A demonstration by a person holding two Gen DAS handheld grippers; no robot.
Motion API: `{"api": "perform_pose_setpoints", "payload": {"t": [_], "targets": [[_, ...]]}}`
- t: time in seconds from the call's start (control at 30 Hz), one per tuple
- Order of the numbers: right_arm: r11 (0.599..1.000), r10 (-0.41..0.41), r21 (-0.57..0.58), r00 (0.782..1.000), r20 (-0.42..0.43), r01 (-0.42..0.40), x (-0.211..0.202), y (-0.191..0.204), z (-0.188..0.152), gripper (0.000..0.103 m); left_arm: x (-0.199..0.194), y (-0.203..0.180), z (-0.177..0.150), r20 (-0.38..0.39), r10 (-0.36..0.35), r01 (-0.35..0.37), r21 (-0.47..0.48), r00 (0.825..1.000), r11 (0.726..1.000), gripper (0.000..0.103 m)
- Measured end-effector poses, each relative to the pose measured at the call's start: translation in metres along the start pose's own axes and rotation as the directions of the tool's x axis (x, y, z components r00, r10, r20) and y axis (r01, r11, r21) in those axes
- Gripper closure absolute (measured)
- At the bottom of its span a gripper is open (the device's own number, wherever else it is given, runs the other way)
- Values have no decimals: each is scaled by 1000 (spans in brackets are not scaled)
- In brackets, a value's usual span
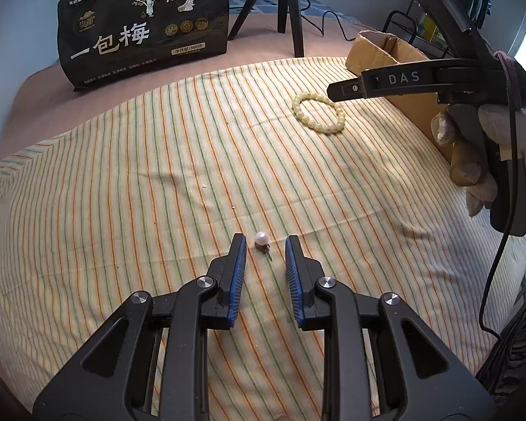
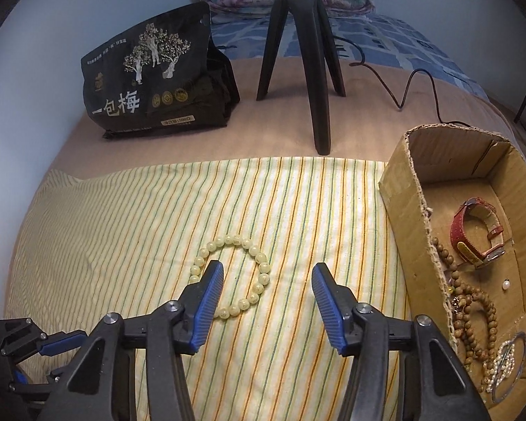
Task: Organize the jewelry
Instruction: 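Close the left tool on the pearl earring while the right tool grasps the cream bead bracelet, then carry the earring with the left tool while the right tool lifts the bracelet over the box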
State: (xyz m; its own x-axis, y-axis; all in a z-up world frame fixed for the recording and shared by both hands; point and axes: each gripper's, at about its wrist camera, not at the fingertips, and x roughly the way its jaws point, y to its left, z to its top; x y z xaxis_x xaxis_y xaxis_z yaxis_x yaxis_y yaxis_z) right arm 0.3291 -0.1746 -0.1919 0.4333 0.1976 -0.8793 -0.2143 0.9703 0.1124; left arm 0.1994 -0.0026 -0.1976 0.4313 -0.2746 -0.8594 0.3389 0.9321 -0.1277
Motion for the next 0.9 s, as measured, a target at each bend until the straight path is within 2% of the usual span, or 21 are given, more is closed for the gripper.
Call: {"api": "perform_pose_setpoints", "payload": {"t": [0.23, 0.33, 0.4, 0.5, 0.6, 0.67, 0.9], "targets": [[999, -19, -27, 999, -29, 18, 12, 5, 0, 51, 5, 0, 0, -7, -2, 2, -3, 1000, 1000, 81], [998, -36, -43, 999, -40, 35, 17, 6, -1, 55, 10, -1, -1, -14, 3, -3, 4, 1000, 1000, 87], [998, -46, -49, 998, -48, 44, 20, 6, -2, 58, 12, -1, 0, -15, 4, -4, 4, 1000, 1000, 88], [995, -74, -72, 996, -48, 70, 22, 8, -4, 63, 13, -1, 1, -14, 10, -10, 3, 1000, 1000, 93], [994, -77, -87, 996, -45, 73, 22, 10, -5, 78, 15, -1, 2, -12, 17, -17, 6, 1000, 1000, 96], [994, -59, -91, 997, -42, 55, 21, 12, -6, 92, 14, -3, 2, -9, 23, -23, 11, 1000, 1000, 96], [993, -47, -106, 999, -16, 46, 13, 19, -7, 97, 9, -3, 3, -1, 35, -35, 13, 999, 999, 96]]}}
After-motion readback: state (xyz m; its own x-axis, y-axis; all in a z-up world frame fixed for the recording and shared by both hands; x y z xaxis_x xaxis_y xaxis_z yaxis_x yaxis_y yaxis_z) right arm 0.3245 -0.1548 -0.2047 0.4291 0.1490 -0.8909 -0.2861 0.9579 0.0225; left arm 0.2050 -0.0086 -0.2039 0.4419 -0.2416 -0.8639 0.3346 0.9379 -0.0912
